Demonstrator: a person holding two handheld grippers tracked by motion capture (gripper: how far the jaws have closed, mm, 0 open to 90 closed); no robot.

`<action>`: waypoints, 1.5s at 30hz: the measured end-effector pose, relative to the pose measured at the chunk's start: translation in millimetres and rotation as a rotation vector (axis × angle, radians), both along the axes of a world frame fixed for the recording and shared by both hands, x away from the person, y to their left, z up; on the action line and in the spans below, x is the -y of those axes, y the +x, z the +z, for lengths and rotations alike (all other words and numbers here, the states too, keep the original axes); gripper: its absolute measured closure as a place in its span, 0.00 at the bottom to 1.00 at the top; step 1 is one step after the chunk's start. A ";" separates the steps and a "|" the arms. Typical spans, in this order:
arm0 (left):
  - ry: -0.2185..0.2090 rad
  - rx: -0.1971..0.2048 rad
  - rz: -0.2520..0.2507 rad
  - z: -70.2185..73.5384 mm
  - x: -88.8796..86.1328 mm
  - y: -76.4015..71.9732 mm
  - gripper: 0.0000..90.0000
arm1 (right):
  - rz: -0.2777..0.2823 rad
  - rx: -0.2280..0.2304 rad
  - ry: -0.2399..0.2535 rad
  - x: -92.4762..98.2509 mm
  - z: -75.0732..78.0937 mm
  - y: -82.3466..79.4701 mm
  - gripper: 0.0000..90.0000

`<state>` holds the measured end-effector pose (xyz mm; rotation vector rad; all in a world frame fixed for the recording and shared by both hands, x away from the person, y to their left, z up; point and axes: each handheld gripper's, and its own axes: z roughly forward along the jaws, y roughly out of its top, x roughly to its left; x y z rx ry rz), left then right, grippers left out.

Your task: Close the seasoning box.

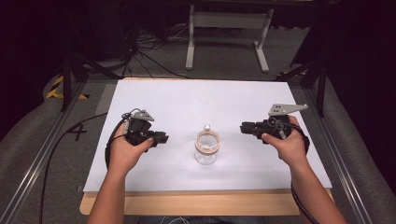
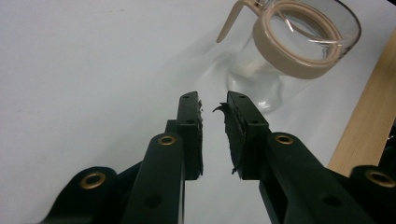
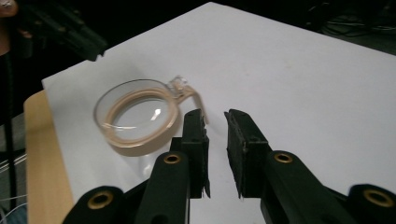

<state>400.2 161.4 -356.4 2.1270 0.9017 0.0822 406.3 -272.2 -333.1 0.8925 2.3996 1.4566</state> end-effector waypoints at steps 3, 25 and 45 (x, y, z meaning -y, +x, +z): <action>-0.002 -0.002 0.017 -3.4 -4.7 2.7 0.84 | -0.058 0.002 0.005 16.2 -1.0 5.2 0.86; 0.024 -0.034 0.075 -40.3 -20.2 24.6 0.81 | -0.323 -0.091 -0.075 89.6 -56.3 42.1 0.81; 0.042 -0.090 0.088 -64.8 -19.9 34.4 0.79 | -0.335 -0.166 -0.153 86.1 -101.1 57.9 0.77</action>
